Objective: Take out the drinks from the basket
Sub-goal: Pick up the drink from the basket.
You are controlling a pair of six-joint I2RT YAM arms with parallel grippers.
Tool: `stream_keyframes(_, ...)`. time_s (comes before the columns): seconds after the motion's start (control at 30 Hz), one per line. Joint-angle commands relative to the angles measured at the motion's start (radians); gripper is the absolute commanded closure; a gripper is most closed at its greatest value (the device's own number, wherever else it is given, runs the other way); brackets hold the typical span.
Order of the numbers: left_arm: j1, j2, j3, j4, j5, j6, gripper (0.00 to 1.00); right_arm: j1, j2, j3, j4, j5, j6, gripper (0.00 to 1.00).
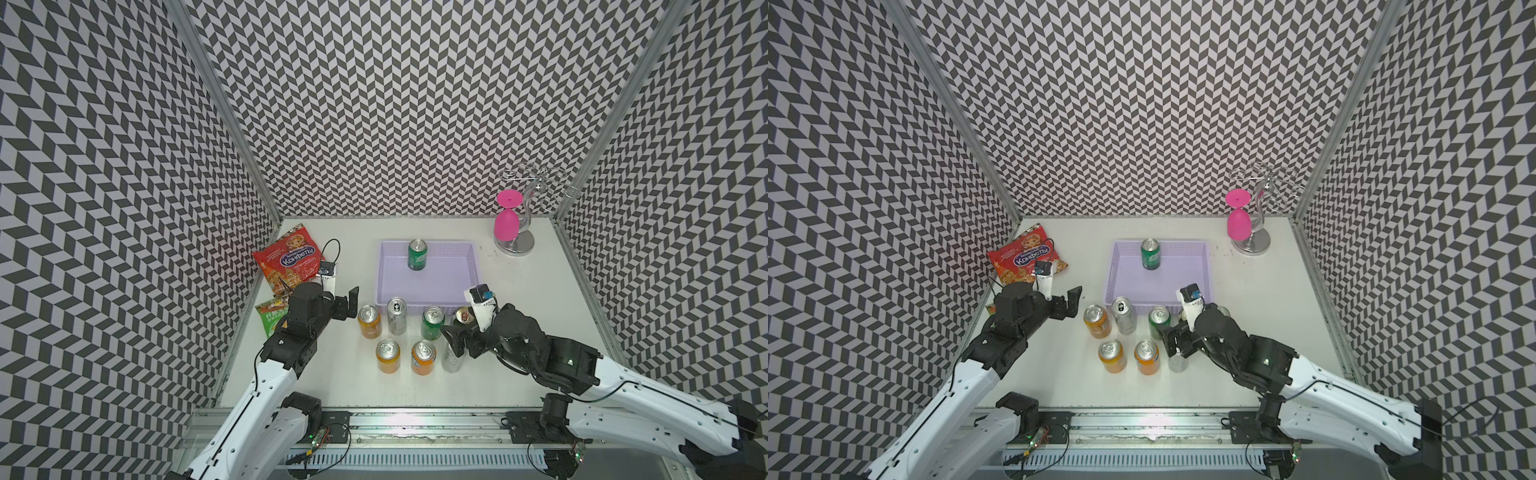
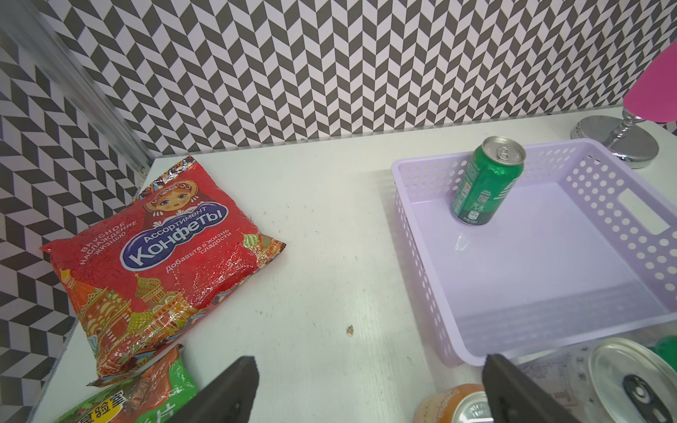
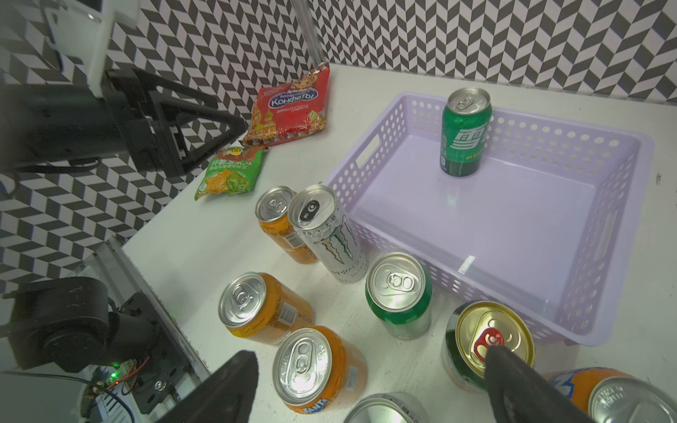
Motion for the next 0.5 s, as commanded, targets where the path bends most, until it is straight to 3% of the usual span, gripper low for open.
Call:
stream_keyframes(0.0, 0.007, -0.003, 0.004, 0.025, 0.014, 0.010, 0.01, 0.003, -0.001, 0.063, -0.013, 0.038, -0.033, 0.00)
stream_keyframes(0.23, 0.007, -0.006, 0.006, 0.022, 0.007, 0.009, 0.01, -0.049, 0.099, 0.166, 0.044, 0.047, -0.151, 0.01)
stream_keyframes(0.47, 0.007, -0.024, -0.003, 0.021, -0.003, 0.008, 0.01, -0.217, 0.254, 0.227, 0.164, -0.145, -0.219, 0.00)
